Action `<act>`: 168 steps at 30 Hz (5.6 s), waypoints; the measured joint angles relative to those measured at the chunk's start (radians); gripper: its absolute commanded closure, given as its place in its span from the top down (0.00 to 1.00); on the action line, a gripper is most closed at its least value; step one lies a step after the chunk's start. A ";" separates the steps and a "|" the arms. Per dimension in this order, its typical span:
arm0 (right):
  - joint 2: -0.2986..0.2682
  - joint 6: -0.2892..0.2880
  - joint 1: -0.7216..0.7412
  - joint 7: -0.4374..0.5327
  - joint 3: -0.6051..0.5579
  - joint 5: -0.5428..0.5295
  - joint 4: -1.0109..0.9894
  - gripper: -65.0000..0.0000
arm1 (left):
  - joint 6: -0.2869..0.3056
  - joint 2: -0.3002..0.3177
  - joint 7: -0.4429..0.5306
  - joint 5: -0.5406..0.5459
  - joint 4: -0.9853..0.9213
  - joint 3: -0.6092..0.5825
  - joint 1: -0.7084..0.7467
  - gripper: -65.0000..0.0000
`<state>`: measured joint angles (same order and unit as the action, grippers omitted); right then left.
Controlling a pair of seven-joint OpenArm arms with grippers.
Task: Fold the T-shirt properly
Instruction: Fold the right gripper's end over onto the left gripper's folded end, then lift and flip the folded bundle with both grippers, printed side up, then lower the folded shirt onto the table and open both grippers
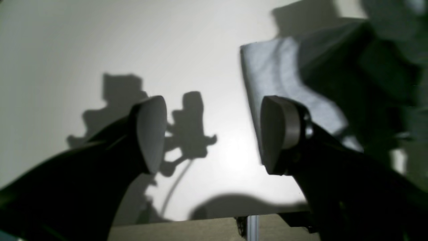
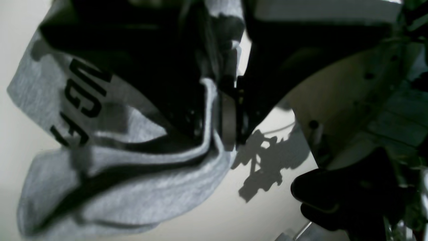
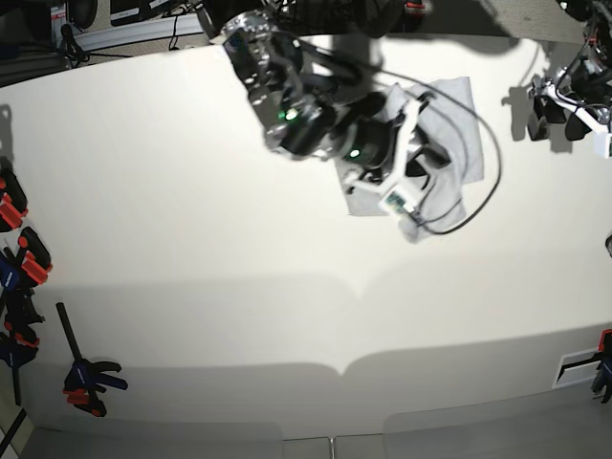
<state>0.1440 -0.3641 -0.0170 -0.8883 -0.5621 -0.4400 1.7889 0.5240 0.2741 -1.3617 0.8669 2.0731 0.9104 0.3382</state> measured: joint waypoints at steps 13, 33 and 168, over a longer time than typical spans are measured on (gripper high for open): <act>0.000 0.013 0.003 0.204 -0.098 -0.009 -0.016 0.30 | 0.000 -0.003 -0.008 0.095 0.000 0.000 0.111 0.63; 0.000 -0.179 0.038 0.191 0.025 0.032 -0.016 0.39 | 0.004 -0.002 0.083 0.171 0.000 0.000 0.119 0.63; -0.239 -0.008 -0.251 -0.084 0.653 0.295 0.313 0.38 | 0.060 0.056 0.443 -0.128 -0.335 -0.583 -0.143 0.42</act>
<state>-0.0948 -0.3721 -0.2680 -0.9718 0.0910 -0.1448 2.1017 0.5842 0.3302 -0.9192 0.7391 1.7378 0.3271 0.1955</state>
